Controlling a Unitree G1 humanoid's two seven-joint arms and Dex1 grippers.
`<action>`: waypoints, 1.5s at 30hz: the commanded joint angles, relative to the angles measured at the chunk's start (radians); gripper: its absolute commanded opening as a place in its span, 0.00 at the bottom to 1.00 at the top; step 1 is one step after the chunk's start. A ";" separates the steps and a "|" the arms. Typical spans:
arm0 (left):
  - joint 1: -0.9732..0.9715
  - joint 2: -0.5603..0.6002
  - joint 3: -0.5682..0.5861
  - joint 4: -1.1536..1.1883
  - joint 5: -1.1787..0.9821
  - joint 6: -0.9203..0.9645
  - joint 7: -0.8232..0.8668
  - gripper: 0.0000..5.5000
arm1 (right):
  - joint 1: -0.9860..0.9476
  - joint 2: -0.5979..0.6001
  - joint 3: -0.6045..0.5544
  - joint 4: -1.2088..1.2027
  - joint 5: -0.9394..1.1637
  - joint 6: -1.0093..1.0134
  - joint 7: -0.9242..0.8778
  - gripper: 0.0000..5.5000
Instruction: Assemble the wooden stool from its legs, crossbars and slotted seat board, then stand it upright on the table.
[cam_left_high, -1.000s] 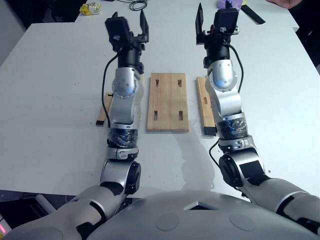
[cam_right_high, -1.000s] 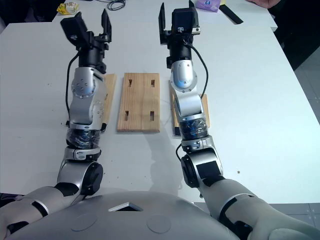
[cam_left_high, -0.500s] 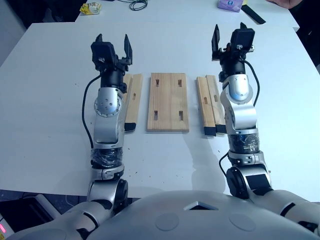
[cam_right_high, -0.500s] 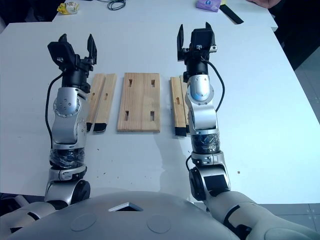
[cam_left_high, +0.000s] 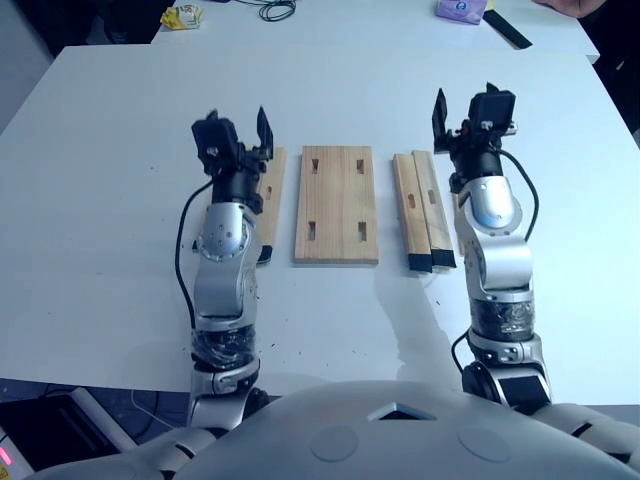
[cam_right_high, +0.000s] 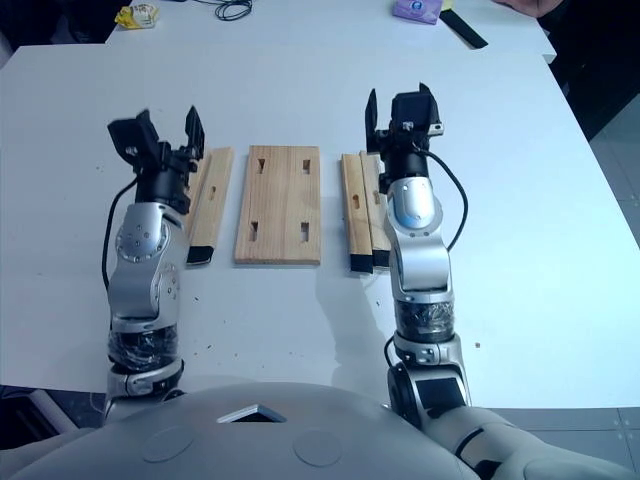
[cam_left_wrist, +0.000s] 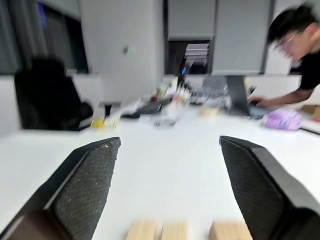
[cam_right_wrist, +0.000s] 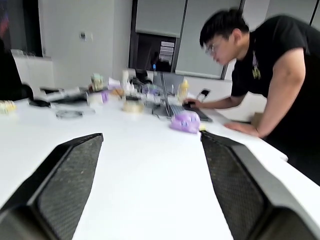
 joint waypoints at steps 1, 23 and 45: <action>0.025 -0.027 -0.046 -0.080 -0.004 0.052 0.005 0.67 | 0.024 -0.005 0.003 -0.062 -0.001 0.062 0.013 0.66; -0.112 -0.008 -0.045 0.035 0.059 -0.175 0.030 0.67 | -0.087 0.062 0.031 0.007 0.001 -0.049 -0.036 0.66; 0.031 0.506 0.183 0.253 -0.143 0.075 -0.494 0.67 | -0.123 -0.002 -0.028 0.175 -0.005 -0.086 -0.019 0.66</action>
